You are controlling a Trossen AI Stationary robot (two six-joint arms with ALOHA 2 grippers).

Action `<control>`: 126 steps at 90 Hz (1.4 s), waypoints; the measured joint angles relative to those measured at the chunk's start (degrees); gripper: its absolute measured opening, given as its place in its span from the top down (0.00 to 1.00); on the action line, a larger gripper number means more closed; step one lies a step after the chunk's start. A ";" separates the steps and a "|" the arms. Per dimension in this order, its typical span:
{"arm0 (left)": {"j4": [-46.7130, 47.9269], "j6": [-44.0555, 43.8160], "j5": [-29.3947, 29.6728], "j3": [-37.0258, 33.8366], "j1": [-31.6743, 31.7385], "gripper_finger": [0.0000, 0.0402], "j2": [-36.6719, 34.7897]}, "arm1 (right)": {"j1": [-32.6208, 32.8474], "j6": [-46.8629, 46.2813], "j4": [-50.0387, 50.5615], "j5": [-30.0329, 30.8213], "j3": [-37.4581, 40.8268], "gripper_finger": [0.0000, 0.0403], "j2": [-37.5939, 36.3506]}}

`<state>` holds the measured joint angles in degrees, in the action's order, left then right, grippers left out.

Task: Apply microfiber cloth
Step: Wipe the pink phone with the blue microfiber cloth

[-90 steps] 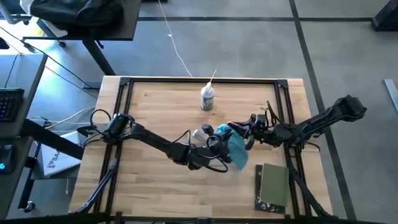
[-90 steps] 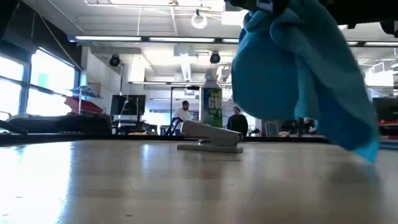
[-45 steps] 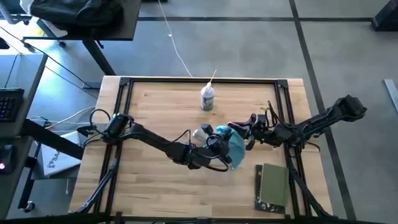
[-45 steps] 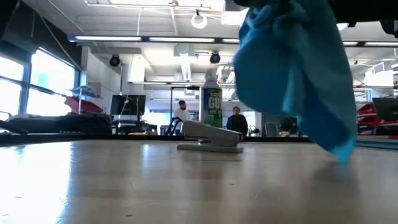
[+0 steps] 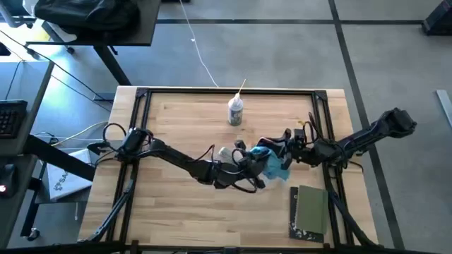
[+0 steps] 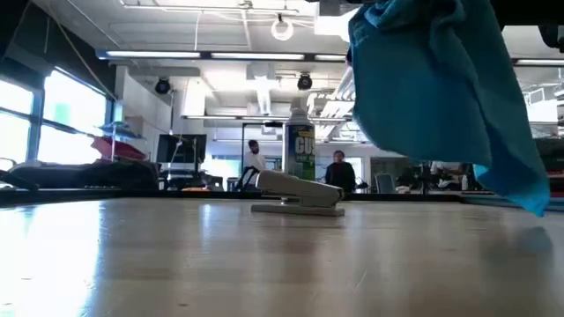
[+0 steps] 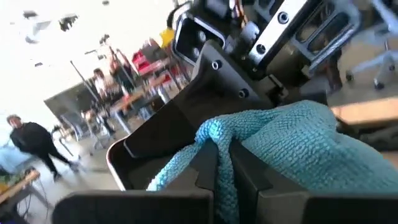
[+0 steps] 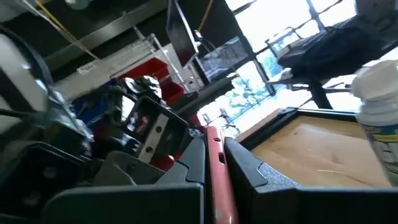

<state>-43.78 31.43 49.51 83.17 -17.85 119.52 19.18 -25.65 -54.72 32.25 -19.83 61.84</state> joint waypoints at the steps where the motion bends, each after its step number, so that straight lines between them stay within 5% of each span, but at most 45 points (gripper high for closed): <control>1: -1.22 0.47 0.01 -0.50 -0.09 1.00 0.00 | 0.00 0.00 -0.05 -0.24 -0.01 0.99 0.01; 12: -10.75 7.38 0.05 -4.90 -0.81 1.00 0.00 | -0.04 -1.06 0.20 -3.07 -0.01 0.99 0.05; 25: -11.09 17.10 -4.20 -6.45 -0.69 1.00 0.00 | -0.06 -2.87 1.45 -6.02 -0.01 0.99 0.05; 59: -6.39 18.41 -33.29 -6.46 3.68 1.00 -0.20 | -1.62 -5.63 2.02 -14.17 -0.01 0.99 0.05; 92: 0.08 30.57 -18.28 -6.42 2.37 0.99 -3.06 | -2.34 -5.64 2.52 -15.57 -0.01 0.99 0.05; 126: 12.62 29.68 -13.63 -6.44 2.45 0.99 -8.84 | -2.60 -6.03 3.39 -15.41 -0.03 0.99 0.05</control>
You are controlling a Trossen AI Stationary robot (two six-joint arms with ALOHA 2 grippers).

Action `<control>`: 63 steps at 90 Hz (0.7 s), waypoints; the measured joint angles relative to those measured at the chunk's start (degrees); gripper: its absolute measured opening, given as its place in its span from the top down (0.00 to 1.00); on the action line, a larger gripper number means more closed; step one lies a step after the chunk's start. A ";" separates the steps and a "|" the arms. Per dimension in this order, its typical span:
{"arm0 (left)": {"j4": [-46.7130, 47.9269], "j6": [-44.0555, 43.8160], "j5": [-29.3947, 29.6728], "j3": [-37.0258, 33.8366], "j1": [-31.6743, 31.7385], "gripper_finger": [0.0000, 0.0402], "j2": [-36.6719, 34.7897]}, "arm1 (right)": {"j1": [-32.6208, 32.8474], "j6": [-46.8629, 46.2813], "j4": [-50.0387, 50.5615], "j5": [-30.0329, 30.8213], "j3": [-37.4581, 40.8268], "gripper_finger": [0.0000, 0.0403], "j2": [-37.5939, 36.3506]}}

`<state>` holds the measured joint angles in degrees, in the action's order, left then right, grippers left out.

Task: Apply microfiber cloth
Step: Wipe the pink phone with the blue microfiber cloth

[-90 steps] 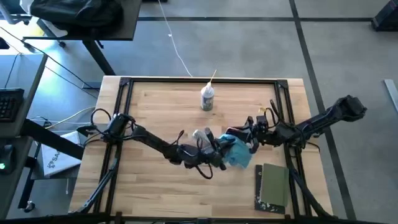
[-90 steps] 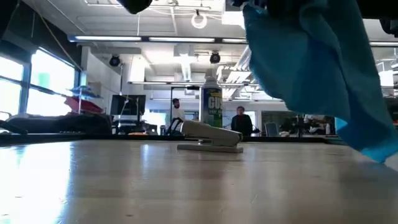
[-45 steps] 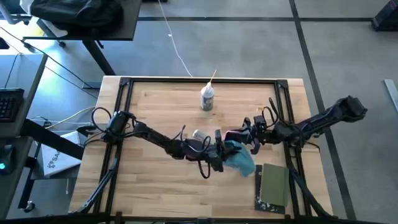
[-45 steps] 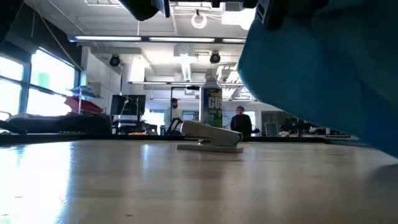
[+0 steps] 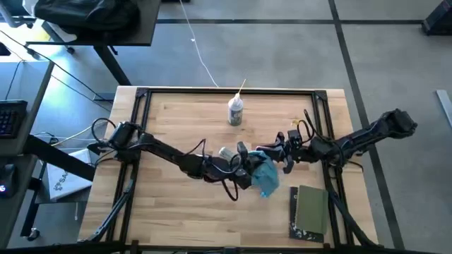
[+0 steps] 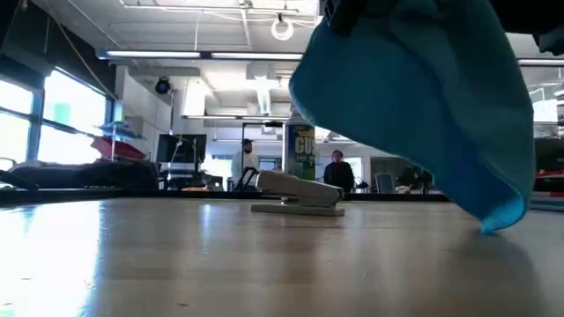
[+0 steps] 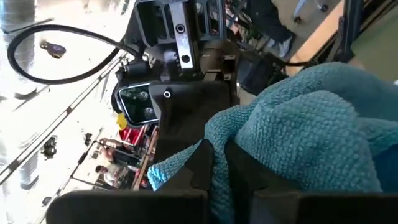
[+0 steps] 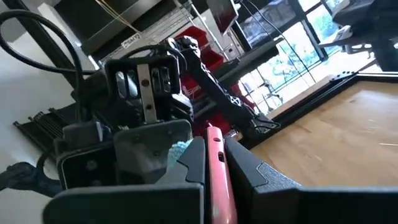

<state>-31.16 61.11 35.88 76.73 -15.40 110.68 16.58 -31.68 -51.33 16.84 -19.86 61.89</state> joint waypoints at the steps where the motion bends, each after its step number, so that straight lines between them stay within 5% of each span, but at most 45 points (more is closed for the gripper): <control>1: -0.01 -0.03 -0.17 0.00 0.04 0.99 -0.03 | 0.00 -0.01 -0.01 -0.03 0.00 0.99 0.00; 21: 4.71 -1.87 -11.09 0.02 0.18 1.00 0.16 | 0.00 -1.50 1.03 -3.15 0.07 0.99 0.04; 44: 6.28 -8.49 -15.73 0.04 -0.36 1.00 3.21 | -0.04 -1.25 0.92 -2.03 0.09 0.99 0.04; 63: 4.52 -9.06 -11.79 0.78 -0.85 1.00 6.76 | -0.15 -0.79 1.21 -0.32 0.09 0.99 0.04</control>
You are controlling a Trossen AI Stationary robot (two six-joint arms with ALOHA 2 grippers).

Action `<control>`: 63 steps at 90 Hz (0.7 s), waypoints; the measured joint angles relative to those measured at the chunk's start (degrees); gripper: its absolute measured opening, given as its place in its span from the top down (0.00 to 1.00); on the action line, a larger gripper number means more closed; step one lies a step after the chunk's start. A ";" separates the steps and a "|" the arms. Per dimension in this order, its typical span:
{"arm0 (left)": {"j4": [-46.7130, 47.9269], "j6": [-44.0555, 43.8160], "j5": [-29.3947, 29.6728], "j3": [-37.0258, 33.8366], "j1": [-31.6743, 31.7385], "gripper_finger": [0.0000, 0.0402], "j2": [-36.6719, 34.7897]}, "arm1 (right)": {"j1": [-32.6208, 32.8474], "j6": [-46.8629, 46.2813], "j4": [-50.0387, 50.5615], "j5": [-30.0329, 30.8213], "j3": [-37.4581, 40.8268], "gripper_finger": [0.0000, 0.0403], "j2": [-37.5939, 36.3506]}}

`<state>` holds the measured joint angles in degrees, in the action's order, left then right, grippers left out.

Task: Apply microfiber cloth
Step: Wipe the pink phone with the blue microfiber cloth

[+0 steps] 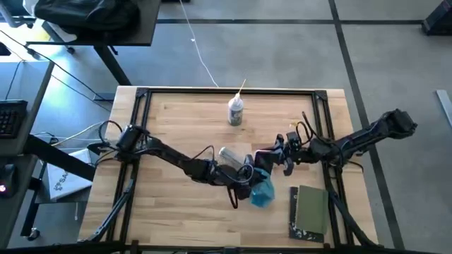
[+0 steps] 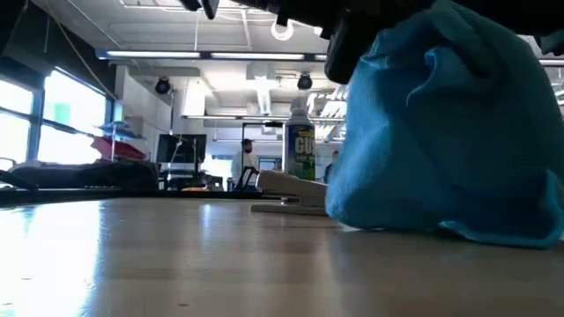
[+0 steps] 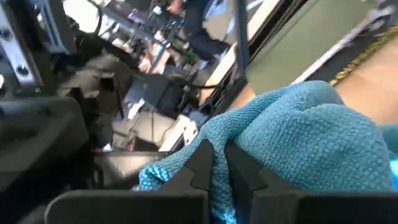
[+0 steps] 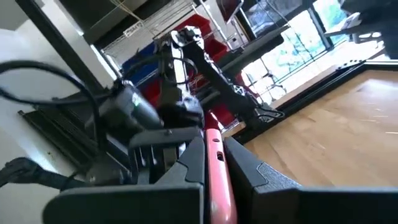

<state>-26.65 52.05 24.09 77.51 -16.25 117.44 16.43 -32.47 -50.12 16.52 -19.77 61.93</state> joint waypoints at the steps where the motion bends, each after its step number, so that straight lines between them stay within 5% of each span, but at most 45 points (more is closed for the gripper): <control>1: -0.04 0.00 0.19 0.21 0.01 1.00 0.06 | -0.01 -0.02 -0.04 0.07 0.00 0.99 -0.01; 33: -0.41 4.86 0.75 5.99 2.09 1.00 0.35 | -0.50 -0.80 -0.33 0.28 -0.09 0.99 -0.11; 63: 0.07 12.14 7.18 7.76 2.75 1.00 -0.52 | -0.55 -0.95 0.12 0.64 -0.23 0.99 -0.17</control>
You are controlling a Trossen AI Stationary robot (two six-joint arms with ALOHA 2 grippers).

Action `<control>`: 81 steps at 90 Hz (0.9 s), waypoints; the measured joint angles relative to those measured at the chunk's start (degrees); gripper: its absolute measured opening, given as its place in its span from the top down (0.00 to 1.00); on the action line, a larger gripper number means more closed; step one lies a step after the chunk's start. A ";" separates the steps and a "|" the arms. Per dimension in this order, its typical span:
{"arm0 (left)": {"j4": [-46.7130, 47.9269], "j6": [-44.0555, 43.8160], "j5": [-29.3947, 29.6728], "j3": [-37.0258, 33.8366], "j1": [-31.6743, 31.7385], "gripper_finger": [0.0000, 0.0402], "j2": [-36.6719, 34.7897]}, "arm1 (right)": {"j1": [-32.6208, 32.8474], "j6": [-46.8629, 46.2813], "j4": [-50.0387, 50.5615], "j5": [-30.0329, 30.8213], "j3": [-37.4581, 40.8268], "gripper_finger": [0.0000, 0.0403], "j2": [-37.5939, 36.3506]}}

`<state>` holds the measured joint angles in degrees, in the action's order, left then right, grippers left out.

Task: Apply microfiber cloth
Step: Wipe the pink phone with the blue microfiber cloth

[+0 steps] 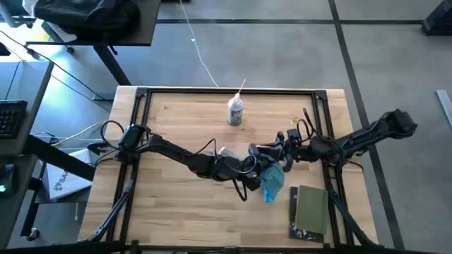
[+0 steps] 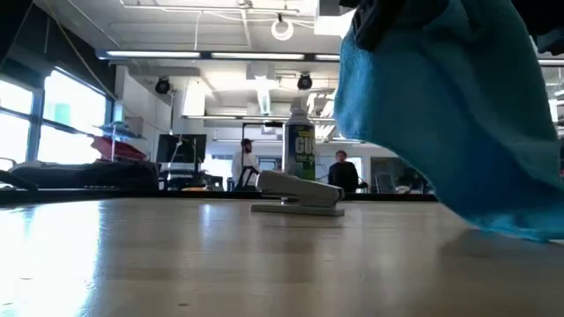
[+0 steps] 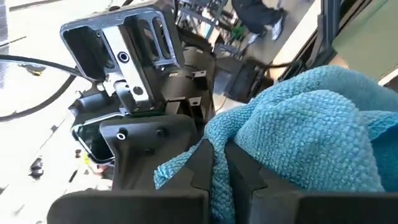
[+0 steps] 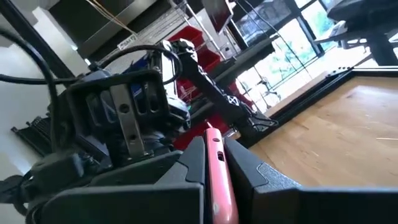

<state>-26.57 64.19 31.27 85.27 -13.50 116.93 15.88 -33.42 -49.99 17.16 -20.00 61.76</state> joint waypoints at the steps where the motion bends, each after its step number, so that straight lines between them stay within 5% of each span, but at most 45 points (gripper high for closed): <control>1: 0.11 -0.31 -0.24 0.00 0.02 1.00 -0.03 | 0.00 0.03 0.01 -0.02 0.00 0.99 0.00; 16: 5.03 -8.04 -9.06 0.22 0.53 1.00 -0.14 | 0.12 0.25 1.19 -1.79 0.07 0.99 0.09; 36: 6.04 -12.64 -10.82 0.22 -1.04 1.00 3.52 | 0.13 0.62 1.84 -1.69 0.17 0.99 0.17; 81: 7.22 -11.10 2.45 -0.26 -4.90 1.00 2.10 | 0.15 0.25 0.98 -1.30 0.06 0.99 0.02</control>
<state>-19.35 53.09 33.72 85.01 -18.41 119.02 16.03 -33.17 -49.01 15.86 -19.94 61.78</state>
